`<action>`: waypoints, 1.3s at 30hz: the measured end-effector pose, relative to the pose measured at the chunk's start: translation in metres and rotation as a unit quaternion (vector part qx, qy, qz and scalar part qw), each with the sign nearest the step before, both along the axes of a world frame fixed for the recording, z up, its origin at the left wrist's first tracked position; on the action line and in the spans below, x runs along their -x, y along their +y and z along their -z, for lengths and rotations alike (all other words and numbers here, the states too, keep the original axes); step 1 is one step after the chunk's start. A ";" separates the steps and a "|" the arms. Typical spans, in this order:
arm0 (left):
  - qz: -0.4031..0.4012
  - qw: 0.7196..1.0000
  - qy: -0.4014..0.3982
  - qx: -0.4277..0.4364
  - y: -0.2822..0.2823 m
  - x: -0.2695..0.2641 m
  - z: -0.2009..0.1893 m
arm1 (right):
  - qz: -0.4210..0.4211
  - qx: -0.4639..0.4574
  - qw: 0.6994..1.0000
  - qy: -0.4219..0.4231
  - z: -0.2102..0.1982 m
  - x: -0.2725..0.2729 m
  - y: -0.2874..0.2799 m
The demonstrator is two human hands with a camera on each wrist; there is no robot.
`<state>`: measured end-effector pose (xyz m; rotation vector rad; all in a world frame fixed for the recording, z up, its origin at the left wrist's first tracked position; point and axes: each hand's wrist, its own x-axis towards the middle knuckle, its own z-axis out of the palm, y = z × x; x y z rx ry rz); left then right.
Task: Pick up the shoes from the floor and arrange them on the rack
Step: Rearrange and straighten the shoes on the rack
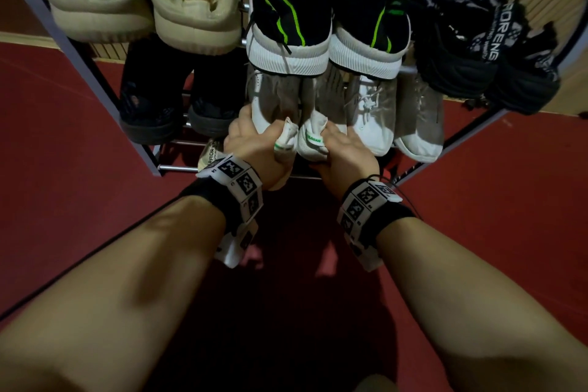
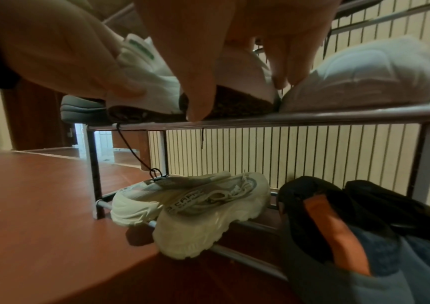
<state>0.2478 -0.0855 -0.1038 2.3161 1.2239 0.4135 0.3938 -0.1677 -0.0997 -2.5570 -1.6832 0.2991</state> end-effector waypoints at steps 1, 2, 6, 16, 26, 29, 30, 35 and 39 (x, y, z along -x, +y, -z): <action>0.004 1.000 0.003 -0.005 0.001 -0.002 0.001 | 0.004 0.002 1.000 -0.001 -0.001 0.000 0.001; 0.007 1.000 0.004 -0.009 0.002 -0.003 -0.002 | 0.008 -0.004 1.000 -0.002 -0.001 -0.001 0.002; 0.013 0.999 0.039 -0.022 0.004 -0.010 -0.003 | 0.021 -0.043 0.998 -0.037 0.005 -0.005 0.006; 0.013 0.997 0.069 0.006 0.004 -0.007 -0.007 | 0.040 -0.129 0.991 0.011 0.008 0.003 -0.006; 0.040 0.965 0.259 -0.032 0.015 0.000 -0.041 | 0.020 -0.037 0.999 0.000 -0.004 -0.002 -0.020; 0.034 0.964 0.262 -0.011 0.022 0.004 -0.037 | 0.029 -0.026 0.999 -0.009 -0.002 -0.001 -0.015; 0.031 0.966 0.256 -0.009 0.024 0.005 -0.035 | 0.035 -0.021 0.999 -0.010 -0.002 -0.002 -0.013; 0.016 0.967 0.253 0.002 0.029 0.007 -0.035 | 0.043 -0.016 0.999 -0.007 0.003 -0.005 -0.006; 0.008 0.963 0.268 0.011 0.033 0.003 -0.037 | 0.048 -0.031 0.998 -0.018 0.007 -0.005 -0.003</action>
